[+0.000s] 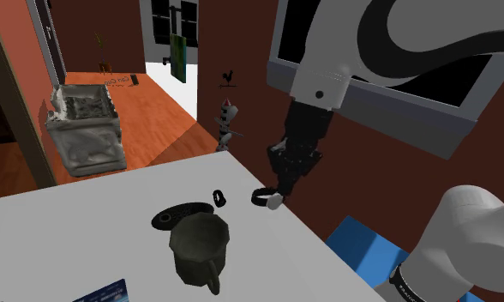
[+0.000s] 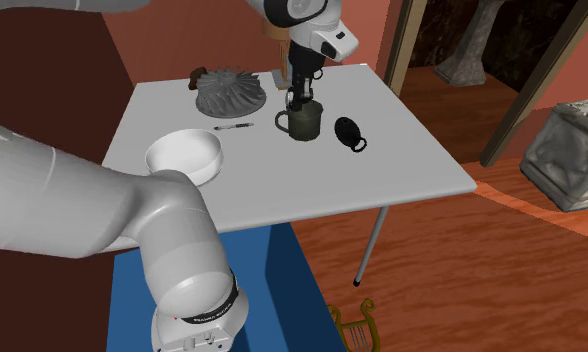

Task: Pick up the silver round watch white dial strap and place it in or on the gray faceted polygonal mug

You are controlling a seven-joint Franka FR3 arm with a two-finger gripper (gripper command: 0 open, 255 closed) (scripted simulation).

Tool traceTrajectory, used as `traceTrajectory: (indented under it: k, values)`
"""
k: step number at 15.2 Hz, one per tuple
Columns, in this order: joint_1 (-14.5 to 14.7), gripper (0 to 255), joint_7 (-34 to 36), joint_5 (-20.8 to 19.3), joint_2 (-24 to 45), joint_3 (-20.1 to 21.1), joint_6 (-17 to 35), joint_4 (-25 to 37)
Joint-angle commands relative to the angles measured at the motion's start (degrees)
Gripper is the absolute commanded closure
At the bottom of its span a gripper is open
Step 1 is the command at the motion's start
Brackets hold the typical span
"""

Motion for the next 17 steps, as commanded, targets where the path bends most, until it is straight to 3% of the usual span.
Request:
traceTrajectory:
  k: [1, 8, 17]
  values:
    - [-0.2, 255, 2.2, 0.0, 4.3, 2.2, 1.3, 3.8]
    - [-1.3, 255, 10.0, -3.6, 19.1, 9.2, 5.0, 17.1]
    - [-1.0, 255, 8.7, -3.0, 20.6, 10.1, 11.9, 11.6]
